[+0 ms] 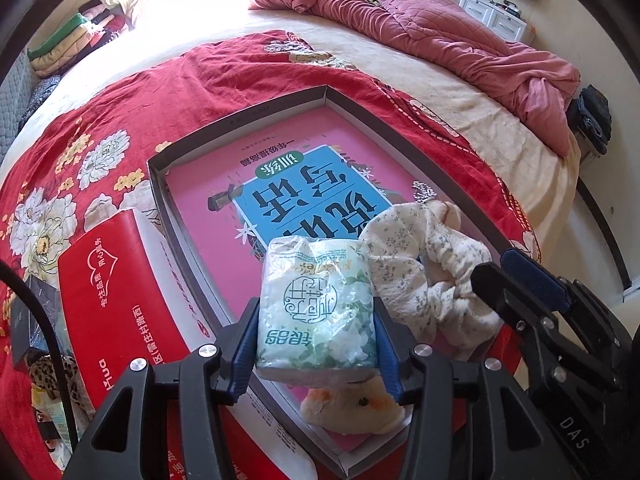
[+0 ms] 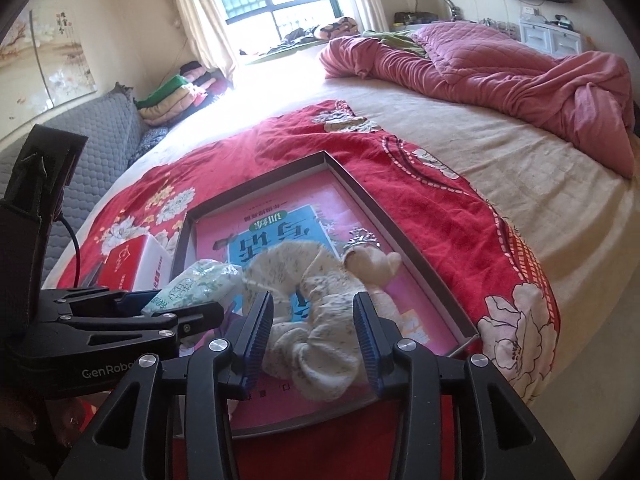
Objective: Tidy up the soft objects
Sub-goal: 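Carry the tissue pack in the left tool while the right tool carries the scrunchie to the pink tray, then open the left tool dropping the tissue pack while the right tool drops the scrunchie in the tray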
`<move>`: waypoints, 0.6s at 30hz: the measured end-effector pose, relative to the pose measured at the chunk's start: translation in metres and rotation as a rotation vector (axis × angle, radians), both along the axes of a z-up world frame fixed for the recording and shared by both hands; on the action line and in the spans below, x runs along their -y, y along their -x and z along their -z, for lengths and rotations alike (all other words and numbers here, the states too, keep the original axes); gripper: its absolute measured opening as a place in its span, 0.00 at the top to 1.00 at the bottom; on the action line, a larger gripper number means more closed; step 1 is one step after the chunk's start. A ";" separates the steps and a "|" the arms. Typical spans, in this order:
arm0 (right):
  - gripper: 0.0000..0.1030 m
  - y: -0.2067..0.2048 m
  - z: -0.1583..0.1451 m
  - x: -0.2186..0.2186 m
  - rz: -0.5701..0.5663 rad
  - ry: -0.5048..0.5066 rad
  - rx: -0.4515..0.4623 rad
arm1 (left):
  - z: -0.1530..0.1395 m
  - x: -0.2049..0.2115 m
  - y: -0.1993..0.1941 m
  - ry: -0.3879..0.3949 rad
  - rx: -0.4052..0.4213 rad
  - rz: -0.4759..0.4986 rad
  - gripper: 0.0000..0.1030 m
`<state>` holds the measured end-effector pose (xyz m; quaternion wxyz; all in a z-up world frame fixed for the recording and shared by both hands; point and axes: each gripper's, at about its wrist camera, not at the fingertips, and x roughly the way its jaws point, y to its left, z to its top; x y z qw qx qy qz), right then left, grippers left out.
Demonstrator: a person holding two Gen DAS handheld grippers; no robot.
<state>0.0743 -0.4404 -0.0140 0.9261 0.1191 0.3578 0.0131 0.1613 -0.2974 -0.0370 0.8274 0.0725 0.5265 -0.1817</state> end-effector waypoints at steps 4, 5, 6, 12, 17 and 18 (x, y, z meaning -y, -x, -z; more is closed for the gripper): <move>0.57 0.003 -0.003 0.009 0.045 -0.019 0.016 | 0.001 0.004 0.002 -0.013 0.001 0.014 0.46; 0.54 0.003 -0.004 0.011 0.053 -0.019 0.016 | 0.001 0.005 0.002 -0.009 -0.003 0.021 0.45; 0.49 0.003 -0.004 0.012 0.064 -0.017 0.017 | 0.001 0.005 0.003 -0.005 -0.007 0.024 0.43; 0.46 0.006 -0.007 0.016 0.086 -0.018 0.026 | -0.002 0.004 0.007 0.003 -0.003 0.030 0.41; 0.43 0.008 -0.009 0.015 0.094 -0.003 0.030 | -0.010 -0.004 0.012 0.038 0.011 0.017 0.38; 0.43 0.008 -0.010 0.015 0.096 0.001 0.031 | -0.014 -0.007 0.013 0.049 0.021 0.010 0.37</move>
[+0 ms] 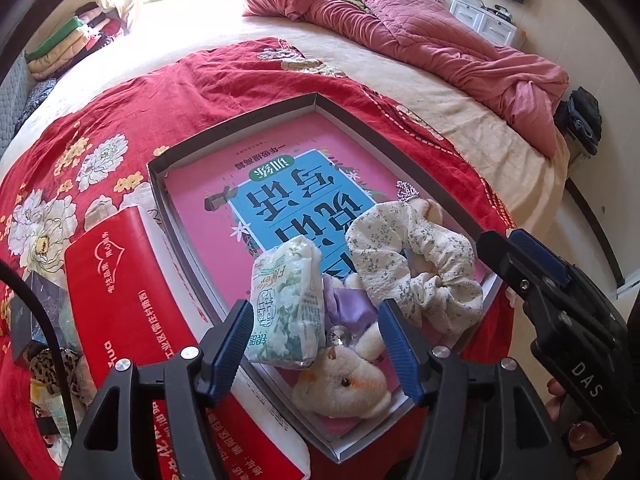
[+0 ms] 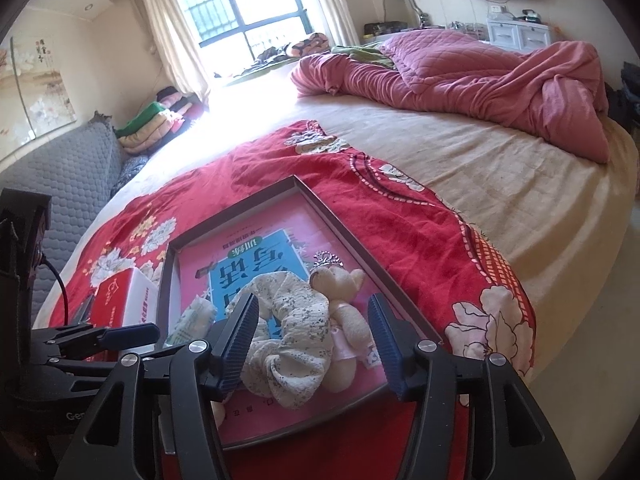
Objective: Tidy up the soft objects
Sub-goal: 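Open the left tool dropping the tissue pack while the right tool drops the scrunchie in the tray, then move both tools back over the remaining pile of items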
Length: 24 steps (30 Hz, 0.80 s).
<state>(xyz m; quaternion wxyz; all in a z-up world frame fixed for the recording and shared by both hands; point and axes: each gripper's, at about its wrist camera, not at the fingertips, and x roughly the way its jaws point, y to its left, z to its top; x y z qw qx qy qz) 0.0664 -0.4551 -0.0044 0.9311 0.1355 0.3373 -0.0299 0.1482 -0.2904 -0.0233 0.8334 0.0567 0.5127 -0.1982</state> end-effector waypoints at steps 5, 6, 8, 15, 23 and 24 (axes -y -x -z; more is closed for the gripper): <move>0.43 0.000 -0.002 -0.003 0.001 0.014 -0.001 | -0.020 -0.016 0.006 0.059 0.042 -0.026 0.36; 0.43 0.000 -0.002 -0.004 0.002 0.018 0.000 | -0.024 -0.019 0.008 0.067 0.052 -0.033 0.34; 0.42 0.000 -0.004 -0.005 -0.001 0.022 -0.001 | -0.032 -0.024 0.011 0.078 0.067 -0.044 0.32; 0.32 0.002 -0.015 -0.020 -0.002 0.087 0.008 | -0.049 -0.040 0.024 0.078 0.110 -0.075 0.28; 0.28 0.008 -0.031 -0.036 0.007 0.149 0.028 | -0.057 -0.058 0.034 0.086 0.123 -0.111 0.25; 0.27 0.010 -0.033 -0.038 0.008 0.151 0.031 | -0.058 -0.060 0.035 0.083 0.125 -0.113 0.24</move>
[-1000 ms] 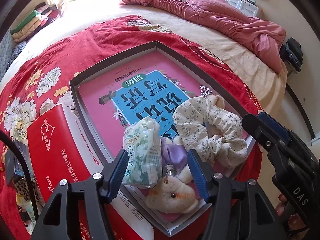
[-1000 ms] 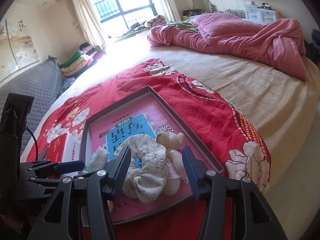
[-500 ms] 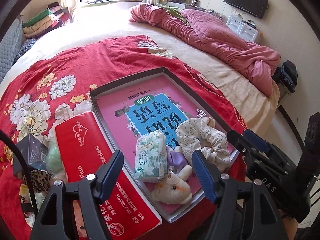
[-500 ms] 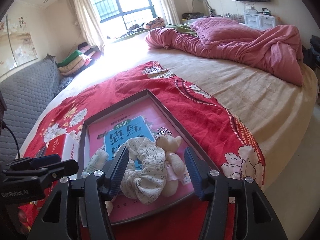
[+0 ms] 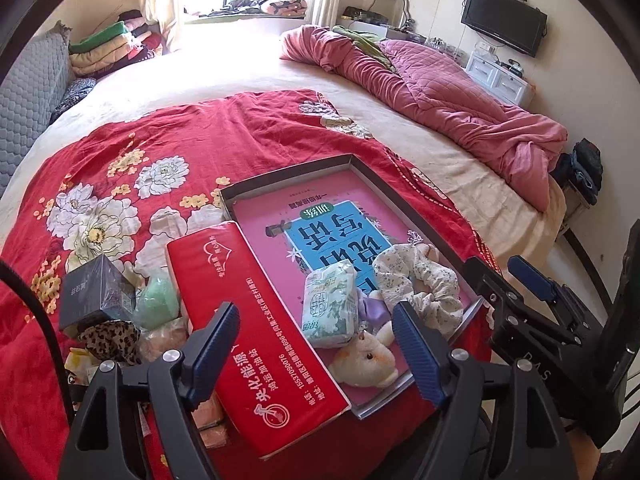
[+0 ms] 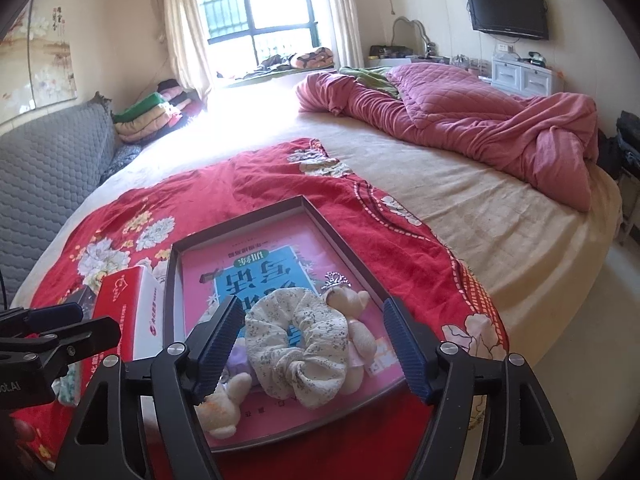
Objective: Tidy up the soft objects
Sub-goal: 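Move both tools back over the remaining pile of items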
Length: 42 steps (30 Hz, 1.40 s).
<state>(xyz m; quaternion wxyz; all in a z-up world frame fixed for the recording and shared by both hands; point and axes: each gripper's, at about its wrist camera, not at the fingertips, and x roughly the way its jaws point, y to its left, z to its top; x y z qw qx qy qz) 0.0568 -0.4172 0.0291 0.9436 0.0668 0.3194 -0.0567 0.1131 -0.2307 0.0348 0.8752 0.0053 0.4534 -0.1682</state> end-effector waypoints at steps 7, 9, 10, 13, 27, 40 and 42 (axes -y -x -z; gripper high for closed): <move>0.25 0.008 -0.018 -0.020 -0.021 0.039 0.023 | -0.009 -0.015 0.007 -0.002 0.018 -0.024 0.24; 0.25 0.010 -0.022 -0.027 -0.033 0.048 0.029 | -0.012 -0.021 0.009 -0.005 0.026 -0.037 0.24; 0.25 0.010 -0.025 -0.031 -0.039 0.054 0.031 | -0.013 -0.025 0.010 -0.009 0.027 -0.041 0.24; 0.25 0.013 -0.032 -0.042 -0.058 0.047 0.041 | -0.016 -0.037 0.014 -0.007 0.032 -0.058 0.24; 0.25 0.027 -0.058 -0.100 -0.174 0.070 0.101 | -0.029 -0.097 0.032 -0.035 0.053 -0.169 0.24; 0.25 0.034 -0.069 -0.150 -0.287 0.101 0.118 | -0.031 -0.148 0.047 -0.014 0.055 -0.244 0.24; 0.25 0.034 -0.069 -0.157 -0.303 0.107 0.117 | -0.030 -0.158 0.049 -0.006 0.050 -0.257 0.24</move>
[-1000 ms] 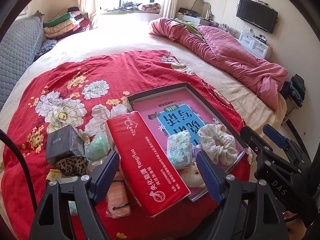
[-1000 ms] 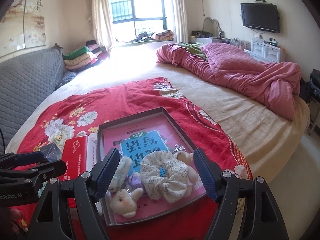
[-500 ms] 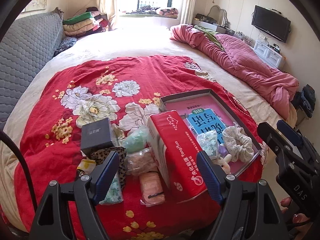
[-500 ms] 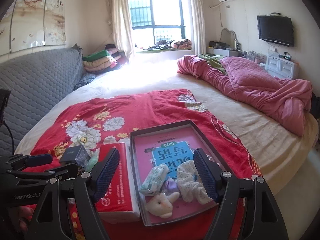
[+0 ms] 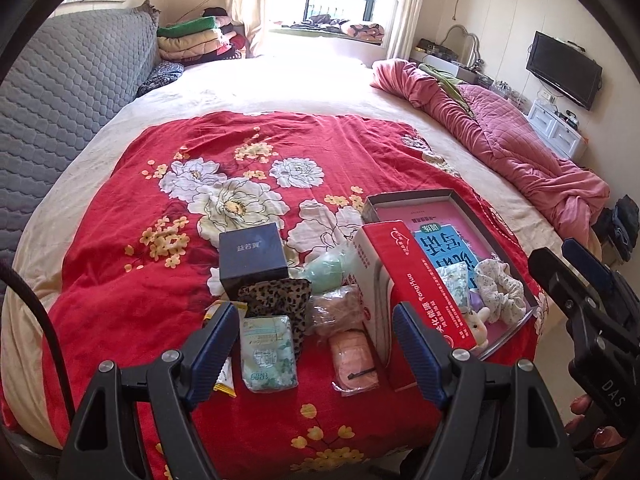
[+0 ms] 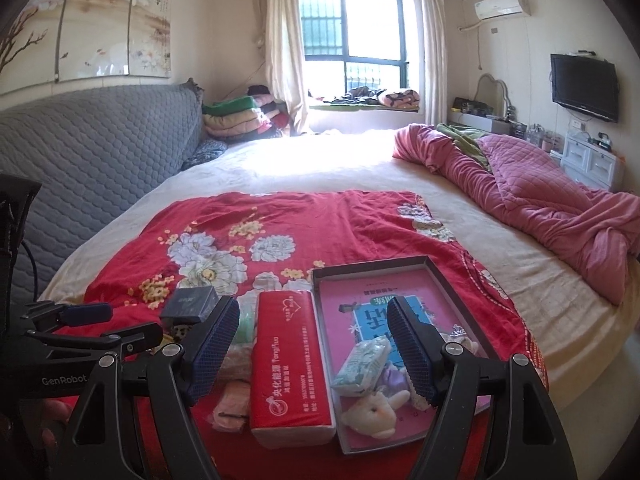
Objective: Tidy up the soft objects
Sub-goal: 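Move both tools back over the remaining pile of items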
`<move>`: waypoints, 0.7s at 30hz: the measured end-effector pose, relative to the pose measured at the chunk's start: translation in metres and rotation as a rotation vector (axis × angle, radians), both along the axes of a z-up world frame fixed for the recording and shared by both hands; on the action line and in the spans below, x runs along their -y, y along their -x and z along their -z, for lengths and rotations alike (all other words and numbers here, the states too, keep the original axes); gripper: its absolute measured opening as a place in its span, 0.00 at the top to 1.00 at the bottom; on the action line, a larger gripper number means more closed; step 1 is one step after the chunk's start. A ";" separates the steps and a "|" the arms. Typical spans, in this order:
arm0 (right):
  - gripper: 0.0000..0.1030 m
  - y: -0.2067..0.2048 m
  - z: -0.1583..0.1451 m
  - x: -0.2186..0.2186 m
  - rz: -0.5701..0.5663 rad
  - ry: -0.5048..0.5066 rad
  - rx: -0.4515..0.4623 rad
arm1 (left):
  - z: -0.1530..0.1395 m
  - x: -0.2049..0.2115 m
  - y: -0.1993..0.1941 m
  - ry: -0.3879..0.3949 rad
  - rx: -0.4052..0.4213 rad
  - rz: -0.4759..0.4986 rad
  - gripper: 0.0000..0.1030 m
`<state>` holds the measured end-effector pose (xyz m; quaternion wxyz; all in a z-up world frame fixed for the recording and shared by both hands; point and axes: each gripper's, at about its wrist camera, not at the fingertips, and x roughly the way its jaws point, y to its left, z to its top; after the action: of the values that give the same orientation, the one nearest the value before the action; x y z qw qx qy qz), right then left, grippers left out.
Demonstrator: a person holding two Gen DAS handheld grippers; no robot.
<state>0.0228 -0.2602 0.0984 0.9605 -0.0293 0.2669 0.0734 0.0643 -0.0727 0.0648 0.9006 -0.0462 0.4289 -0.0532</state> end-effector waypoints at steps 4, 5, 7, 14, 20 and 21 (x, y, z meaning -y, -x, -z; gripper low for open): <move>0.25 0.000 0.000 -0.013 -0.026 0.020 -0.003 | 0.001 -0.022 0.002 0.002 -0.007 -0.034 0.24; 0.25 0.001 0.000 -0.015 -0.032 0.023 -0.003 | 0.001 -0.027 0.002 -0.003 -0.011 -0.041 0.24; 0.25 0.000 0.000 -0.021 -0.046 0.031 -0.004 | 0.001 -0.038 0.003 -0.019 -0.012 -0.060 0.24; 0.25 0.002 0.005 -0.038 -0.088 0.053 -0.017 | 0.008 -0.087 0.006 -0.003 -0.034 -0.150 0.24; 0.25 0.002 0.016 -0.057 -0.136 0.083 -0.040 | 0.020 -0.118 0.008 0.014 -0.061 -0.209 0.24; 0.25 0.002 0.018 -0.060 -0.144 0.089 -0.045 | 0.022 -0.122 0.008 0.018 -0.064 -0.215 0.24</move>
<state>0.0207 -0.2000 0.0801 0.9442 -0.0896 0.2885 0.1310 0.0565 0.0494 0.0426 0.8865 -0.1017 0.4495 0.0415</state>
